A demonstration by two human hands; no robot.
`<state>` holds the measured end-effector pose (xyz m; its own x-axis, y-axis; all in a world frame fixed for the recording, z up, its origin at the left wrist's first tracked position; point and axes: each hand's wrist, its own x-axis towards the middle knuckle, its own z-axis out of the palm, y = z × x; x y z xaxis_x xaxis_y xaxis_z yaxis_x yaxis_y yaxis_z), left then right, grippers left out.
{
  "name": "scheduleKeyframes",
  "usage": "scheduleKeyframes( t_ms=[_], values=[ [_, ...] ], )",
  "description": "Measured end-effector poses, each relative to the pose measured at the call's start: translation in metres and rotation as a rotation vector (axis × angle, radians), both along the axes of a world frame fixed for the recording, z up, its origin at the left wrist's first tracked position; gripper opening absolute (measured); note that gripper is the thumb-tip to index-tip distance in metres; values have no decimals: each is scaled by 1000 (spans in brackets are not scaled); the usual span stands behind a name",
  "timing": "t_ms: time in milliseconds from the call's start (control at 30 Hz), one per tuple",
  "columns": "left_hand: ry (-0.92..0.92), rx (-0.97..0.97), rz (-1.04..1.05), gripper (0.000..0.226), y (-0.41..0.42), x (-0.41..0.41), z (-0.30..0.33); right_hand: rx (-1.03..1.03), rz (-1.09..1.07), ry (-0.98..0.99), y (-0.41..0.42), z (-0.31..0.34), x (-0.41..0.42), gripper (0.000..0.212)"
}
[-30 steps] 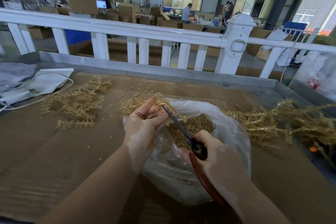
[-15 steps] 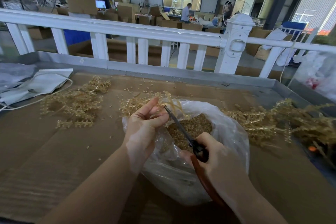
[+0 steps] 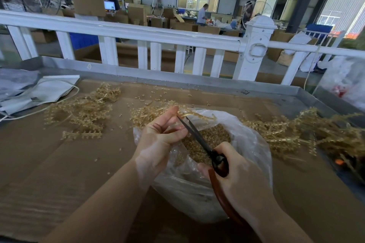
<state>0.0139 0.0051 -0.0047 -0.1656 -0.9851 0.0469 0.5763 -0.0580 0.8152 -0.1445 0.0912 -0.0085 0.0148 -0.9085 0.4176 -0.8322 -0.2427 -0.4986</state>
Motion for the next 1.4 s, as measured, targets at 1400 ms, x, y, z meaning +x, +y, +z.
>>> scheduleKeyframes(
  t_ms=[1400],
  values=[
    [70, 122, 18, 63, -9, -1, -5, -117, -80, 262, 2, 0, -8, 25]
  ],
)
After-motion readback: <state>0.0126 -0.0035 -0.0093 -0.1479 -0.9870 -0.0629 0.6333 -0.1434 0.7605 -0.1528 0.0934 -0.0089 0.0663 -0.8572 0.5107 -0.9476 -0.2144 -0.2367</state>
